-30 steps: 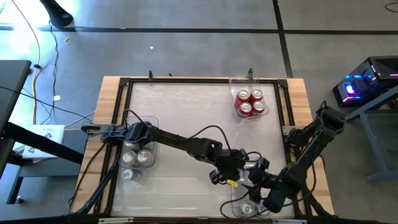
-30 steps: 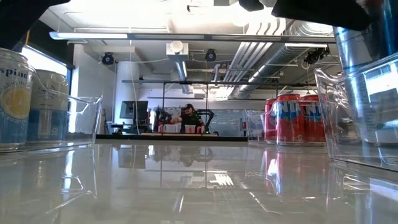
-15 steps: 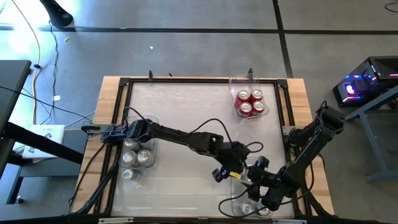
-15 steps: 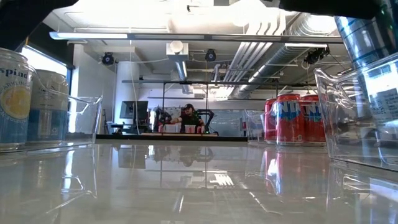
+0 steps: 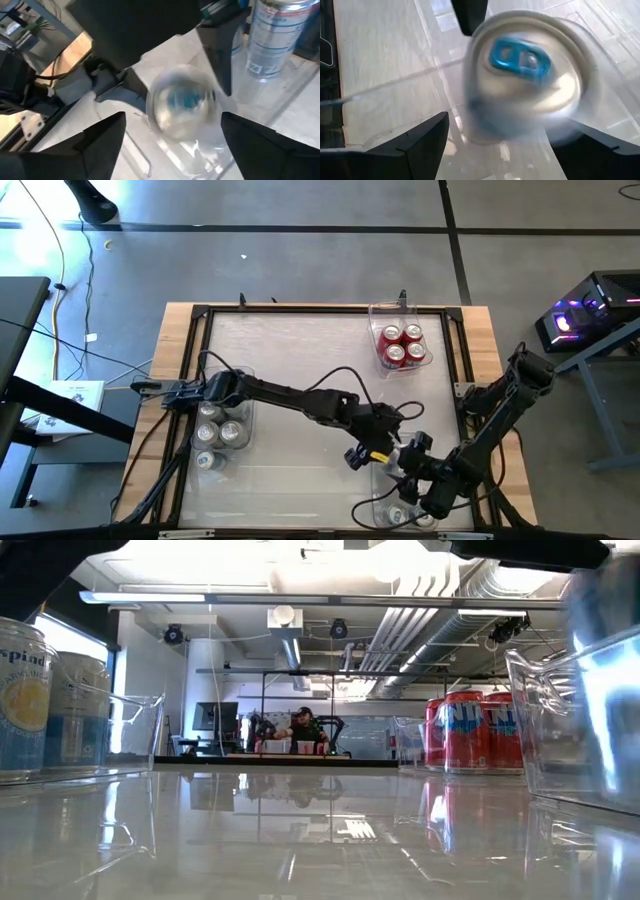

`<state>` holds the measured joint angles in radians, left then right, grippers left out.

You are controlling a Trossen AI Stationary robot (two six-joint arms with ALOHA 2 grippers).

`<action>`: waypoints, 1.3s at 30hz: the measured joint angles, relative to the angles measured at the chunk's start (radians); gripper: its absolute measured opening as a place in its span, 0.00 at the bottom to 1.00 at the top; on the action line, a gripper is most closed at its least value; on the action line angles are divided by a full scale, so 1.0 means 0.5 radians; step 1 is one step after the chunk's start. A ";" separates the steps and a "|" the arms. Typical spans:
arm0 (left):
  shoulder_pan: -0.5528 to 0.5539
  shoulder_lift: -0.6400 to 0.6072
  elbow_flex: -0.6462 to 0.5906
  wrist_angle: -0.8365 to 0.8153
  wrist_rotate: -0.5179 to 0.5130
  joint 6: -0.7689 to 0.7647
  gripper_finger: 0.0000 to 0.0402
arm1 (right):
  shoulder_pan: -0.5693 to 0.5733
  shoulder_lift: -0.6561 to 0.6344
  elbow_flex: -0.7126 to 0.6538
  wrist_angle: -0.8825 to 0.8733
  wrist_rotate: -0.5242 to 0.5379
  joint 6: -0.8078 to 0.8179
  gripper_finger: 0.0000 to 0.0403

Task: Sort soda cans
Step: Put the top blue soda can into the bottom right transparent bin

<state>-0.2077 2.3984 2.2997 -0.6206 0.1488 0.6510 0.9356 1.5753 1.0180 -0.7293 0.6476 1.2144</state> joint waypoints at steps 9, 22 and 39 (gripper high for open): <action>-0.004 -0.003 0.000 -0.015 -0.009 0.010 0.85 | 0.000 0.000 0.000 -0.028 0.008 0.050 0.80; -0.015 -0.236 0.001 -0.418 -0.179 -0.069 0.84 | -0.074 -0.002 0.003 -0.160 -0.670 -0.005 0.66; -0.058 -0.321 -0.001 -0.522 -0.579 -0.064 0.83 | -0.265 0.164 0.005 -0.205 -1.068 -0.396 0.65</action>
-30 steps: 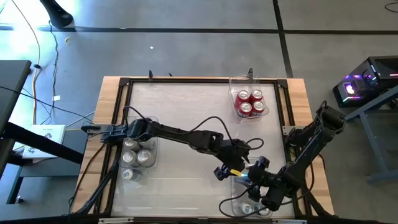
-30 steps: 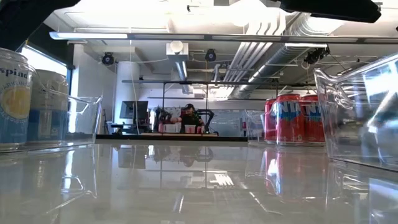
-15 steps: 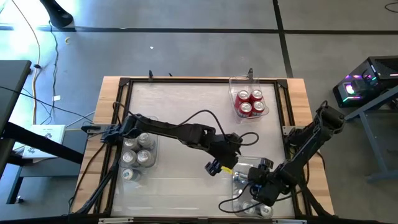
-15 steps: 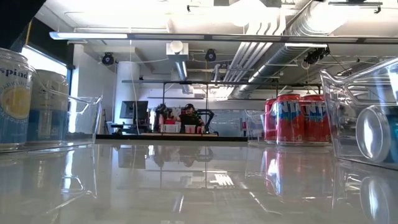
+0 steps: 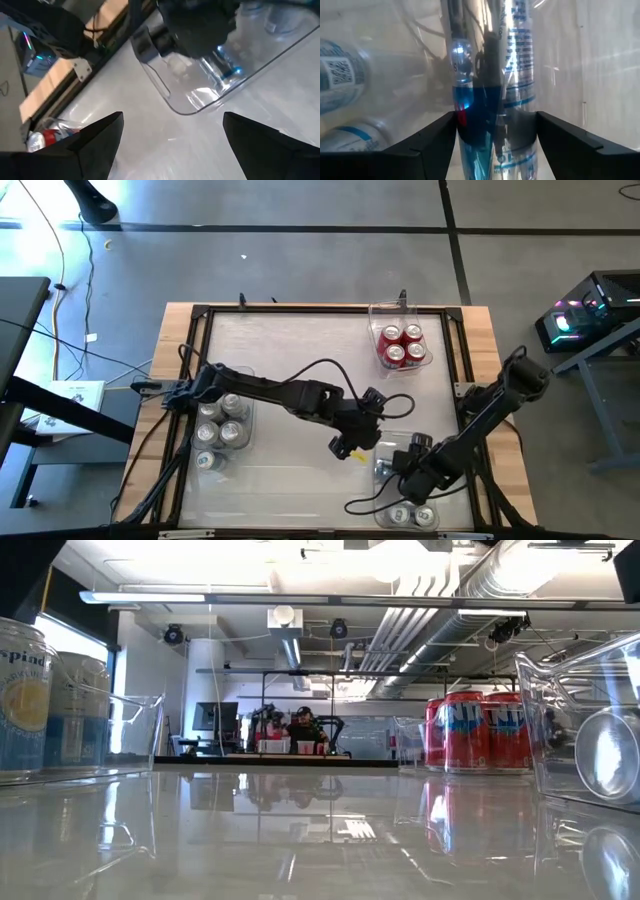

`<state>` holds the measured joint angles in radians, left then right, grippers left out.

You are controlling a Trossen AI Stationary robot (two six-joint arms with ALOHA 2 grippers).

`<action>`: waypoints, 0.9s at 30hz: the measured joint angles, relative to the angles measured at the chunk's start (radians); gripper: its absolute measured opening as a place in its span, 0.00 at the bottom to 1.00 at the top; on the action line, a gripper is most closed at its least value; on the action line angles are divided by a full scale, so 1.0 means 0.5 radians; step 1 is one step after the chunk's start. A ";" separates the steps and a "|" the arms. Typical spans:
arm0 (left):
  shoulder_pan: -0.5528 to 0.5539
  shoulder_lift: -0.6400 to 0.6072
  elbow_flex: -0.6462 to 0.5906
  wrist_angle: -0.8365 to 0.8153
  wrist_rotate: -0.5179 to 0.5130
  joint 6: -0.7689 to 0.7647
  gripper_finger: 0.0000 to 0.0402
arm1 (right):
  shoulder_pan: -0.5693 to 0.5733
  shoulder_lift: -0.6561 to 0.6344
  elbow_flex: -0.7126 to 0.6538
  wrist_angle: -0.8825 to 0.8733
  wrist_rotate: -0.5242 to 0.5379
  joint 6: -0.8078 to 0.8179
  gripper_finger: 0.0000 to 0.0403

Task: Sort soda cans
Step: Put the top blue soda can into the bottom right transparent bin

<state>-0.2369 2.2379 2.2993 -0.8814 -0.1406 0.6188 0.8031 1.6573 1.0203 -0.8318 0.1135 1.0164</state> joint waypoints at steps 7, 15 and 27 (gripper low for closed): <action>0.077 -0.221 -0.217 0.136 -0.041 -0.026 0.80 | -0.034 0.086 0.006 0.010 -0.037 -0.056 0.57; 0.098 -0.810 -0.947 0.646 -0.202 -0.033 0.78 | -0.047 0.071 0.028 -0.061 -0.047 -0.055 0.49; 0.018 -1.280 -2.253 1.955 -0.198 -0.165 0.78 | -0.239 -0.133 0.332 -0.621 -0.287 -0.084 0.49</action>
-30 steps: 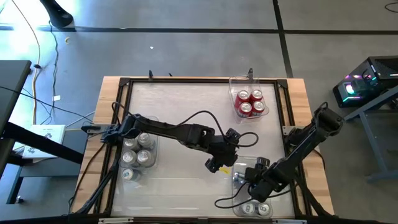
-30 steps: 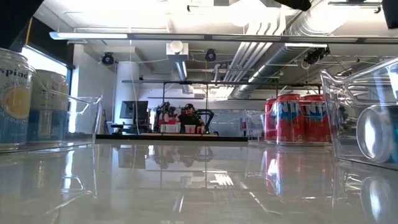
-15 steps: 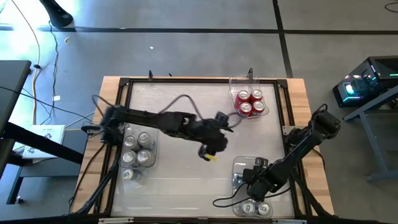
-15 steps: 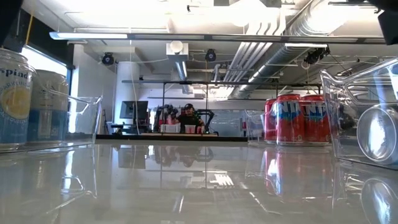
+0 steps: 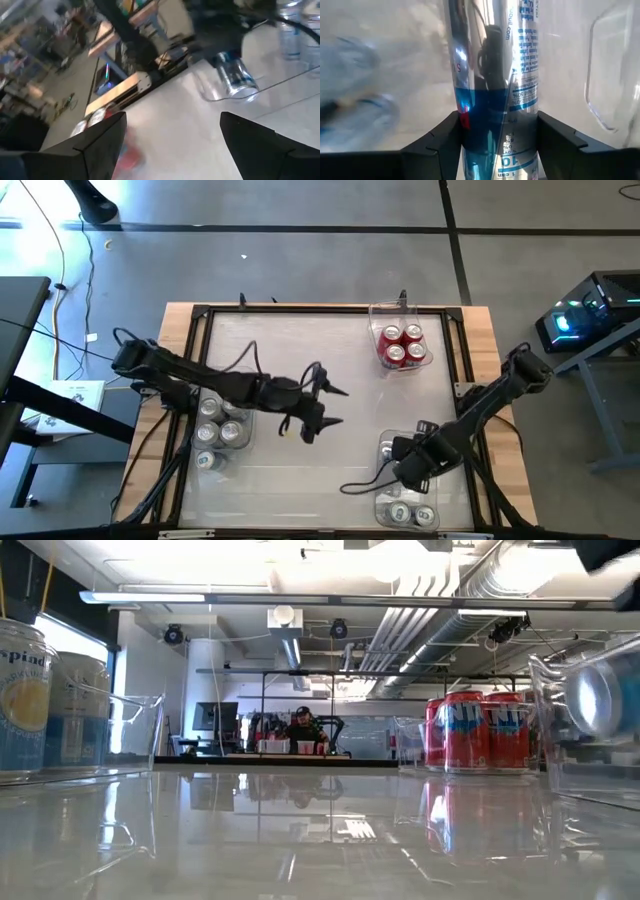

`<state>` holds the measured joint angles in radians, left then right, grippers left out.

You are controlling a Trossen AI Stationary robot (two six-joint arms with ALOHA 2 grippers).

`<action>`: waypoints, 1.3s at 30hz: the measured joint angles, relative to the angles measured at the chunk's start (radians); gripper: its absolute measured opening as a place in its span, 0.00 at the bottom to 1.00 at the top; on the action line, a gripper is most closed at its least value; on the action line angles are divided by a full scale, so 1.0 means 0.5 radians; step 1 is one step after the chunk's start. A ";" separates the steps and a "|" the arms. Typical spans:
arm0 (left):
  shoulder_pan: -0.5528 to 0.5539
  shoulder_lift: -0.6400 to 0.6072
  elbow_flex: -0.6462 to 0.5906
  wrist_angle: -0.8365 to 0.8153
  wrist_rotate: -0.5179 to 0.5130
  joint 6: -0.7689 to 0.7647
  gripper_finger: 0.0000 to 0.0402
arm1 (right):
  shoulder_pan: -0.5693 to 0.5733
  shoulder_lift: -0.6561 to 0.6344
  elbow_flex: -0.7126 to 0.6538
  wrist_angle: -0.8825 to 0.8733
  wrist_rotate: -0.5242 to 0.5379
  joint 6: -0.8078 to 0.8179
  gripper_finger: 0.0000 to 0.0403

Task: Sort soda cans
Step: Put the top blue soda can into the bottom right transparent bin

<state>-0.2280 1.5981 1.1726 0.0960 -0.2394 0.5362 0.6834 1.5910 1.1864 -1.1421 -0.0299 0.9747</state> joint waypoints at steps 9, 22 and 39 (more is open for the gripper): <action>-0.089 0.338 -0.130 0.451 0.068 0.037 0.78 | -0.215 -0.020 0.390 -0.321 -0.213 -0.156 0.49; -0.278 0.355 -0.128 0.941 0.103 0.480 0.78 | -0.545 -0.020 0.785 -0.310 -0.206 -0.387 0.49; -0.169 0.459 -0.126 0.749 -0.601 0.489 0.78 | -0.995 0.000 0.693 -0.038 -0.289 -0.726 0.49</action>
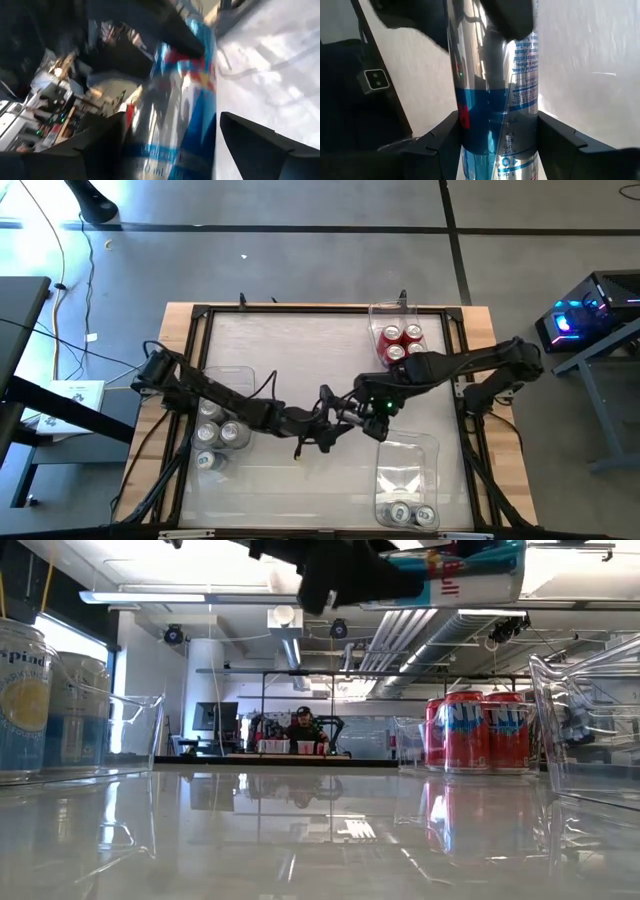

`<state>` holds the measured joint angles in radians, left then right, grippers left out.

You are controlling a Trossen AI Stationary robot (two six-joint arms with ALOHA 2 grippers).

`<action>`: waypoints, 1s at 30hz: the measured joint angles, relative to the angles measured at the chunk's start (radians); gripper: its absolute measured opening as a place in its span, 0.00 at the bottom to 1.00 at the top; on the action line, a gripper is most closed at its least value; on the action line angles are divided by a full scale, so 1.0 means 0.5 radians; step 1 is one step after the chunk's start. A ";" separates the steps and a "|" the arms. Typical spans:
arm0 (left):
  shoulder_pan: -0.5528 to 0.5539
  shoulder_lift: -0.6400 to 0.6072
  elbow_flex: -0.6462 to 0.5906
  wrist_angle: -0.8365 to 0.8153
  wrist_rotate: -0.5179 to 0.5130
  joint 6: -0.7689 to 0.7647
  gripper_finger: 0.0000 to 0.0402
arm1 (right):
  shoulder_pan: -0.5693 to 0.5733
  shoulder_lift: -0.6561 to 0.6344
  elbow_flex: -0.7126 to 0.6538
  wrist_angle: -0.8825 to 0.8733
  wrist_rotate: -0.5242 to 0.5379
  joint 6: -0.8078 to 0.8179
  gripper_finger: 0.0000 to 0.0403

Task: Sort soda cans
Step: Put the top blue soda can into the bottom right transparent bin

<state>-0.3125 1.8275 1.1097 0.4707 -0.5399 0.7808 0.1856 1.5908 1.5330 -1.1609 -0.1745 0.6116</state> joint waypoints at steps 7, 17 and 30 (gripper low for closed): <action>-0.002 0.036 -0.003 -0.044 -0.039 0.026 0.77 | -0.005 0.062 -0.001 0.007 -0.039 -0.036 0.49; -0.006 0.035 0.000 -0.167 0.017 -0.070 0.58 | -0.005 0.097 0.000 0.023 -0.066 -0.073 0.49; -0.023 0.033 -0.052 -0.208 -0.032 -0.441 0.57 | -0.005 0.091 0.000 -0.014 0.005 -0.090 0.77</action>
<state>-0.3241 1.8442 1.0839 0.3667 -0.5561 0.5602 0.1829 1.6363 1.5330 -1.1677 -0.1719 0.5663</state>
